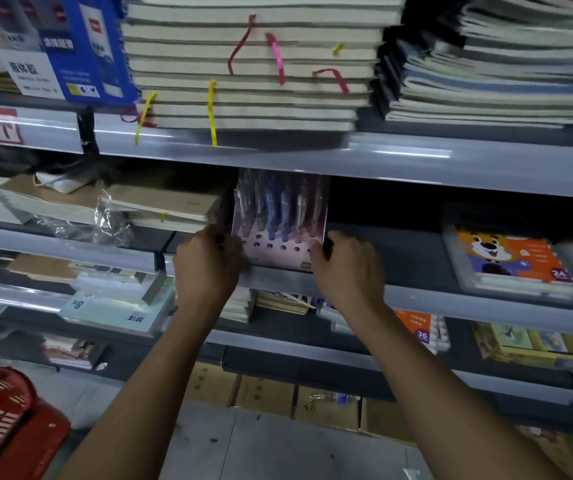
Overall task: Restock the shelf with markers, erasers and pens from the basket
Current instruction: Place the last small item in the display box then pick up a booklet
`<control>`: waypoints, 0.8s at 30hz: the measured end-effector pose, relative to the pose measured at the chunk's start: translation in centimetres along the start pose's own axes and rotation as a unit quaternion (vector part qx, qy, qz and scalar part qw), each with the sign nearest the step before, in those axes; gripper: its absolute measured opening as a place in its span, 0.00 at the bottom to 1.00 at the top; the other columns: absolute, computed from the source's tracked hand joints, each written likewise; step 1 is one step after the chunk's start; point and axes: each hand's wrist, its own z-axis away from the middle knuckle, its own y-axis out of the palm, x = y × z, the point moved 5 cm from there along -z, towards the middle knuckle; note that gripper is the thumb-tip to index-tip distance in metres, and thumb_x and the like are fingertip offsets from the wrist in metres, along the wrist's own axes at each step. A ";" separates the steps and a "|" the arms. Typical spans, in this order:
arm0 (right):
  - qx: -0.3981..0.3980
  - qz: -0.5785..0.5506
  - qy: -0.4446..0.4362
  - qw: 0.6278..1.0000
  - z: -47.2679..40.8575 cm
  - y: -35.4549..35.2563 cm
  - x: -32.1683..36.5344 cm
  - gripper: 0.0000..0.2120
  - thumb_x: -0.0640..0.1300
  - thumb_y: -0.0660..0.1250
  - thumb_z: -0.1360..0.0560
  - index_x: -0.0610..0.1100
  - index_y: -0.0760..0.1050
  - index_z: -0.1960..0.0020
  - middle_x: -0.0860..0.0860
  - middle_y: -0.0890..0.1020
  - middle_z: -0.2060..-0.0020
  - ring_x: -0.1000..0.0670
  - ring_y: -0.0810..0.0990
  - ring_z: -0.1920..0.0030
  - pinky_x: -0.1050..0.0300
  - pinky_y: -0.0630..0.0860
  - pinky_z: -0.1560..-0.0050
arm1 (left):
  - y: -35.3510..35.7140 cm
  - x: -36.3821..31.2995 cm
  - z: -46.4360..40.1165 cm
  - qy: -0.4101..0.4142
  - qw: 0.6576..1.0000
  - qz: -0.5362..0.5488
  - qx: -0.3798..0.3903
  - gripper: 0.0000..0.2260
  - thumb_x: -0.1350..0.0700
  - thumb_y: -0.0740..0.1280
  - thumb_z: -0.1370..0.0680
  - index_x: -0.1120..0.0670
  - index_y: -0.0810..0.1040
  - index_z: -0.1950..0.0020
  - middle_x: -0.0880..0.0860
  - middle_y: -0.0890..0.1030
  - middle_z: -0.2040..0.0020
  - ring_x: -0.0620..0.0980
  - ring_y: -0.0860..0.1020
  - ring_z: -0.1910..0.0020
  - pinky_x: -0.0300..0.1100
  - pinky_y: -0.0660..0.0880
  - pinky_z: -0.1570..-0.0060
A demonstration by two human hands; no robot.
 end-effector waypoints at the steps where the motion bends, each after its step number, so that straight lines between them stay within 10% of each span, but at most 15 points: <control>1: 0.001 0.006 0.009 1.000 -0.1 0.3 0.0 0.16 0.55 0.64 0.17 0.44 0.81 0.51 0.48 0.84 0.61 0.46 0.82 0.62 0.56 0.75 0.64 | 0.2 0.0 -0.1 0.009 1.000 0.001 0.009 0.07 0.54 0.68 0.19 0.55 0.85 0.51 0.54 0.84 0.64 0.55 0.80 0.67 0.47 0.76 0.65; 10: -0.037 0.041 0.025 0.998 -0.3 -0.3 -0.8 0.17 0.50 0.63 0.17 0.43 0.80 0.59 0.51 0.73 0.71 0.49 0.73 0.71 0.62 0.60 0.71 | 1.6 -1.2 -0.8 0.008 1.000 -0.001 0.029 0.14 0.58 0.66 0.21 0.58 0.78 0.67 0.57 0.74 0.74 0.62 0.74 0.72 0.48 0.67 0.69; 15: -0.067 0.076 0.022 0.995 0.0 -2.4 -3.3 0.17 0.50 0.63 0.17 0.43 0.79 0.61 0.45 0.79 0.69 0.42 0.79 0.68 0.57 0.66 0.67 | 2.9 -3.6 1.0 0.033 0.999 0.017 0.019 0.17 0.59 0.68 0.21 0.57 0.72 0.70 0.51 0.67 0.77 0.49 0.63 0.78 0.47 0.59 0.72; 24: -0.106 0.102 0.030 0.989 0.7 -7.3 -8.9 0.16 0.49 0.65 0.17 0.42 0.82 0.59 0.45 0.84 0.66 0.45 0.80 0.69 0.60 0.68 0.68 | 6.0 -9.7 3.9 0.076 0.995 0.051 0.033 0.15 0.58 0.67 0.18 0.58 0.78 0.65 0.55 0.77 0.69 0.54 0.75 0.72 0.49 0.71 0.70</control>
